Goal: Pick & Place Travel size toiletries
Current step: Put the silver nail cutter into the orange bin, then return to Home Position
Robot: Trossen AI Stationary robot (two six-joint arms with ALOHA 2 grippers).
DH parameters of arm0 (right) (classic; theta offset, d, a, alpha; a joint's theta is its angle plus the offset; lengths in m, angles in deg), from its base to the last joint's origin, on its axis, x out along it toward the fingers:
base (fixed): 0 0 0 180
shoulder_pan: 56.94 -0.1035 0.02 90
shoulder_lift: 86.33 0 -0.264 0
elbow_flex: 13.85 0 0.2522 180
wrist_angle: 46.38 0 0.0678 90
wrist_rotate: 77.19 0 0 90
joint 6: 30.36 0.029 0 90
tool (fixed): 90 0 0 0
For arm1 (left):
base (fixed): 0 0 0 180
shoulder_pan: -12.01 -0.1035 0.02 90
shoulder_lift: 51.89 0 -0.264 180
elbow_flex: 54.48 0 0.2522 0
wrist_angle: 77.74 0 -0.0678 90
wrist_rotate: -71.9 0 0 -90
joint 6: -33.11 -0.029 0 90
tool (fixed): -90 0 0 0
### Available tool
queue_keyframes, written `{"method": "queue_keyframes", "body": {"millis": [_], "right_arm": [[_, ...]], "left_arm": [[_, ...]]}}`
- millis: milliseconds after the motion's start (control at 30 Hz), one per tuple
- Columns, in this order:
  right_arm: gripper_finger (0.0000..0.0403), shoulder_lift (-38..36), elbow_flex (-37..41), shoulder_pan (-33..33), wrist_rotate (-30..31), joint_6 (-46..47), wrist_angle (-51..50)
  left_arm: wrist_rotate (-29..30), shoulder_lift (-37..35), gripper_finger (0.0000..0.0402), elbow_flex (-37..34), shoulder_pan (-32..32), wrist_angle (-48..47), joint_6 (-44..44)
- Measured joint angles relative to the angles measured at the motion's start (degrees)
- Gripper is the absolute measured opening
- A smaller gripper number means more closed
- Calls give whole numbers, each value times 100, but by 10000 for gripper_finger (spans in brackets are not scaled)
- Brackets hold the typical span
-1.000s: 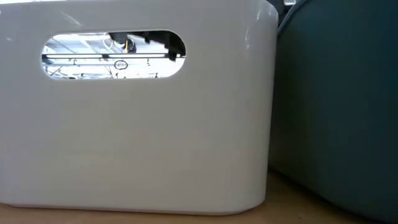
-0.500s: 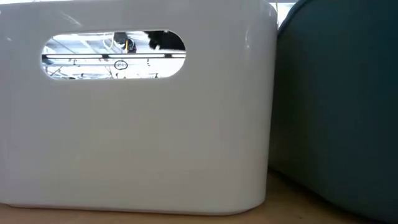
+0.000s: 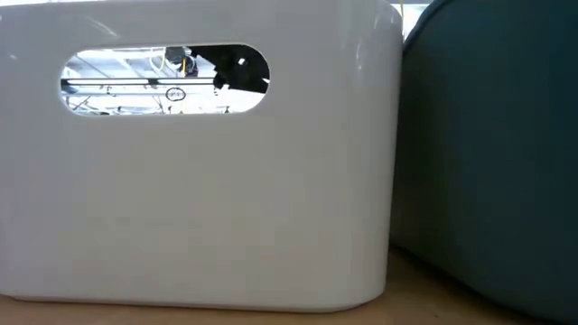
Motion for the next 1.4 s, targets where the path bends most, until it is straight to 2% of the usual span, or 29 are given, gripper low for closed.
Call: {"method": "queue_keyframes", "body": {"millis": [233, 367, 633, 800, 933, 1067, 1233, 1333, 1400], "right_arm": [[89, 439, 0, -84, 15, 545, -233], [108, 519, 0, -78, 21, 476, -163], [160, 412, 0, 16, 39, 307, -72], [184, 48, 0, 127, -39, 28, 105], [191, -539, 0, 149, -134, -1067, 638], [191, -1413, 0, 267, -295, -2967, 1065], [188, -2759, -6, 394, -265, -4955, 983], [190, -3507, -7, 427, 94, -5661, 347], [190, -3958, 31, 428, 681, -5831, -248]], "left_arm": [[-4, 4, 280, 0, 108, 56, 44], [-21, 7, 282, 0, 132, 31, 94], [-45, 7, 282, 0, 158, 116, 281], [-50, -71, 280, 0, 156, -567, 145], [-197, -799, 280, 59, 156, -1318, 12], [-353, -1782, 282, 63, 157, -2289, -507], [-397, -3055, 286, 41, 296, -3421, -387], [-570, -3767, 283, -401, 446, -3478, -703], [-728, -4264, 281, -990, 492, -3021, -680]]}}
